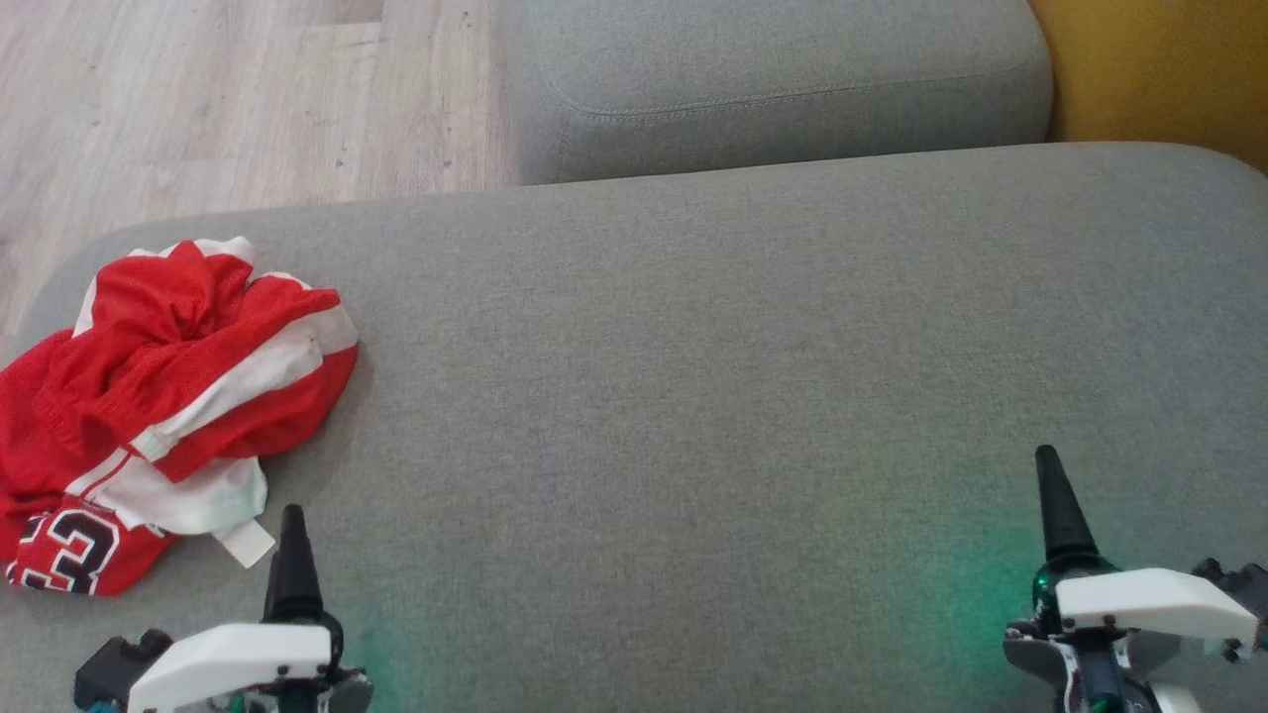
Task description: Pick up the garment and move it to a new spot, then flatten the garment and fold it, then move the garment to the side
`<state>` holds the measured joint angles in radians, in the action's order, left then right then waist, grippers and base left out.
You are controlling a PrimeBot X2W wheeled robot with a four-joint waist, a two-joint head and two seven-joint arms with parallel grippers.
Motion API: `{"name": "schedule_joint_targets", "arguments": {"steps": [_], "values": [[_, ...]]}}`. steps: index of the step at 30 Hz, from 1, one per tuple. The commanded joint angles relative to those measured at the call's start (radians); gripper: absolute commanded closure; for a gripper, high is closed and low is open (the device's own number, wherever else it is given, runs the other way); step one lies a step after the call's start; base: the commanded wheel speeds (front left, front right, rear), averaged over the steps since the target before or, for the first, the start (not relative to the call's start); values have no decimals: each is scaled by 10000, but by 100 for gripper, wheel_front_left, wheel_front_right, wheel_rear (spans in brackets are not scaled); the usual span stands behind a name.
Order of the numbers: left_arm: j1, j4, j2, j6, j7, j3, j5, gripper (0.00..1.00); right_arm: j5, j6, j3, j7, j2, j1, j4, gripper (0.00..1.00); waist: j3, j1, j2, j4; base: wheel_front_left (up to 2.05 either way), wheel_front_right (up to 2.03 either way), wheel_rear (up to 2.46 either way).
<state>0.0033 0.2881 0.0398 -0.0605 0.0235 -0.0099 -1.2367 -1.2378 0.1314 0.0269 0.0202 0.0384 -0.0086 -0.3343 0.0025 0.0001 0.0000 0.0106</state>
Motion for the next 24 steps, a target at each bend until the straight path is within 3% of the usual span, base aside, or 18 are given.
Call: {"name": "schedule_joint_targets", "arguments": {"steps": [1,24], "values": [[-475,-380,58,59,-143,-36,379,0,401,-2,-182,-128,58,-509,401,0,-5,-1,0,9,0,0,0],[-454,-650,69,609,-797,-656,3147,0,3406,-3,-972,-777,72,-569,602,0,-113,-1,0,104,0,0,0]]}}
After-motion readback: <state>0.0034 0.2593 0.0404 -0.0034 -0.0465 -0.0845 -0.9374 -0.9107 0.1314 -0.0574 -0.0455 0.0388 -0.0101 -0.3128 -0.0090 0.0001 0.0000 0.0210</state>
